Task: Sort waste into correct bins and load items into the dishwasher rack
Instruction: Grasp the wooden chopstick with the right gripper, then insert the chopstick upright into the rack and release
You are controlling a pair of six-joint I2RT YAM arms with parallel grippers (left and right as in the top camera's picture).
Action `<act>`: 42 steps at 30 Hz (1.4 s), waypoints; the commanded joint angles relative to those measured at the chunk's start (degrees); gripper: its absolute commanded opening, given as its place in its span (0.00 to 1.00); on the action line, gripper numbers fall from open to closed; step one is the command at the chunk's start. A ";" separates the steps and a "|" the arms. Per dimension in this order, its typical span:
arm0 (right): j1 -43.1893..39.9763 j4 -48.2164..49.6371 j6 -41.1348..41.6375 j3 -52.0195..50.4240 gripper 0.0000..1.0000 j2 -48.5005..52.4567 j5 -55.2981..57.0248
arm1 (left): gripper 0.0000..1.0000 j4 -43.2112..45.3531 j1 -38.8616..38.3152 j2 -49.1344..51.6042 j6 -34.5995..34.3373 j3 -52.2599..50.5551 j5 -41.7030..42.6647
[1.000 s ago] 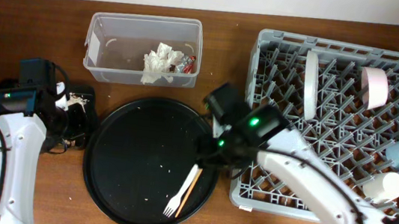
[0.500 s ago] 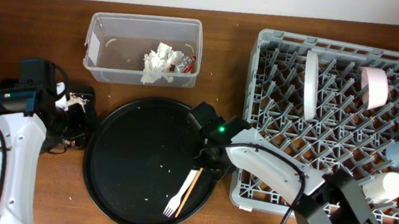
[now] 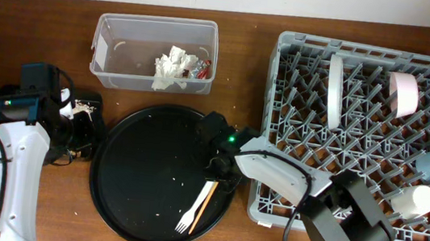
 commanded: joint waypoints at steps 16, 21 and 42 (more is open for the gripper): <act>1.75 -14.69 -0.66 11.52 0.04 -6.40 7.06 | 0.99 -0.09 -0.13 -0.76 0.09 0.22 0.48; -2.16 -19.91 -8.04 11.61 0.04 -16.94 8.04 | 0.99 -0.28 -0.13 -0.76 0.09 0.22 0.46; -22.71 -13.16 -13.90 2.32 0.08 -13.75 23.02 | 0.99 -0.52 -0.13 -0.76 0.09 0.22 0.46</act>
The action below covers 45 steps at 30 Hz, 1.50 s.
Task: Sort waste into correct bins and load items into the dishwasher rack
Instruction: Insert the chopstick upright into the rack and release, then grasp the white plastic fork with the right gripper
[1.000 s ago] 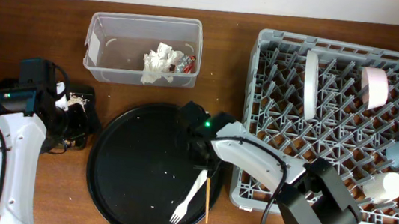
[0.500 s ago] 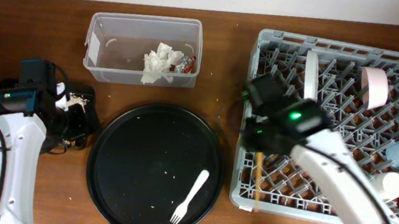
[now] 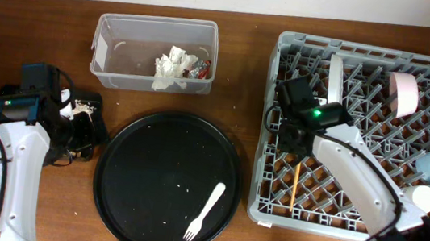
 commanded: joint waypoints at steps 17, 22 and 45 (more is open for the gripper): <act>7.06 -10.49 -0.83 16.52 0.55 -0.96 -22.08 | 0.99 -0.26 -0.13 -0.76 0.09 0.22 0.44; 23.67 -8.13 18.08 8.17 0.66 -0.66 -26.47 | 0.99 -0.28 -0.11 -0.76 0.09 0.22 0.44; 34.95 14.32 33.90 -11.08 0.50 13.81 -24.92 | 0.99 -0.31 -0.13 -0.76 0.07 0.22 0.46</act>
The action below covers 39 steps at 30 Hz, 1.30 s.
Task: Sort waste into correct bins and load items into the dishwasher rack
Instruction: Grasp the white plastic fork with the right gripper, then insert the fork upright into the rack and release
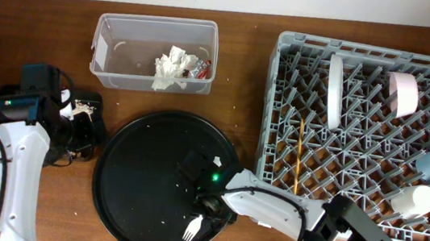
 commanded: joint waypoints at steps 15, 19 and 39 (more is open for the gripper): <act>-2.99 -5.49 -9.66 7.34 0.07 5.07 7.87 | 0.99 -0.07 -0.13 -0.76 0.09 0.22 0.46; -2.97 -7.17 -12.20 10.99 0.04 3.87 9.75 | 0.99 -0.11 -0.13 -0.76 0.07 0.22 0.46; -32.09 -24.17 -21.49 12.55 0.04 -12.37 24.98 | 0.99 -0.24 -0.13 -0.76 0.07 0.22 0.46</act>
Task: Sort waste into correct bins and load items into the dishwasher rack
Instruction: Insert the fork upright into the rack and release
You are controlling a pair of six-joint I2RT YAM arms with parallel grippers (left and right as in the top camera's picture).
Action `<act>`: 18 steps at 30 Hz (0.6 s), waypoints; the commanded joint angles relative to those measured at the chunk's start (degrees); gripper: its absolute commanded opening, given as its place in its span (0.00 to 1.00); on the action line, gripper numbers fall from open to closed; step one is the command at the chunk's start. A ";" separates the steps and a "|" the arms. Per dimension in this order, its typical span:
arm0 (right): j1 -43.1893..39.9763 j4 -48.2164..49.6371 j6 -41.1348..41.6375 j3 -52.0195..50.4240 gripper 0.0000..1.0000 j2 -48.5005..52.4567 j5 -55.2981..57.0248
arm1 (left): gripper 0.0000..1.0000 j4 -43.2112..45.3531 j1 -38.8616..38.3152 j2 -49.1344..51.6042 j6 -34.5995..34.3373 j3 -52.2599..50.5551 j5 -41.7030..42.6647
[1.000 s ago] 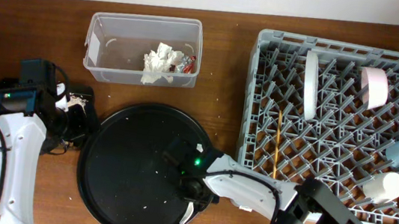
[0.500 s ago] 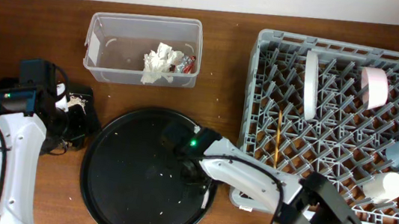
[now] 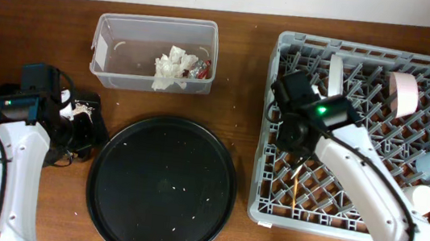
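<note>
My right gripper [image 3: 294, 142] hangs over the left part of the grey dishwasher rack [image 3: 352, 233]. The arm covers its fingers, and only a pale bit of the white fork [image 3: 297, 171] shows just below it. An orange chopstick [image 3: 294, 193] lies in the rack beneath. The black round tray [image 3: 162, 186] holds only crumbs. My left gripper [image 3: 76, 131] sits at the small black bin [image 3: 88, 119] on the left, its fingers hidden from above. The clear waste bin [image 3: 154, 53] holds crumpled paper and a wrapper.
In the rack stand a white plate [image 3: 335, 79], a pink cup [image 3: 403, 93], a pale blue cup and a white cup [image 3: 419, 197]. The clear bin is behind the tray, the rack to its right.
My right gripper was down on the white fork at the tray's lower right. Now it is over the left side of the rack, and the fork is gone from the tray. The left arm has not moved.
My right gripper was first at the chopstick and fork on the tray. Then it was over the rack with the chopstick, the fork left alone on the tray. Then the chopstick lay in the rack and the gripper was on the fork. Now it is over the rack again.
</note>
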 commanded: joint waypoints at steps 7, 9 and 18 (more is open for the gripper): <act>-1.03 13.09 -3.82 -13.57 0.09 0.61 0.79 | 0.99 -0.04 -0.13 -0.76 0.09 0.22 0.46; -1.03 14.29 -6.67 -13.55 0.41 0.61 0.81 | 0.99 -0.02 -0.13 -0.76 0.09 0.22 0.46; -2.36 8.48 -7.04 -7.43 0.78 -11.89 -2.75 | 0.99 0.46 -0.13 -0.76 0.85 0.22 1.86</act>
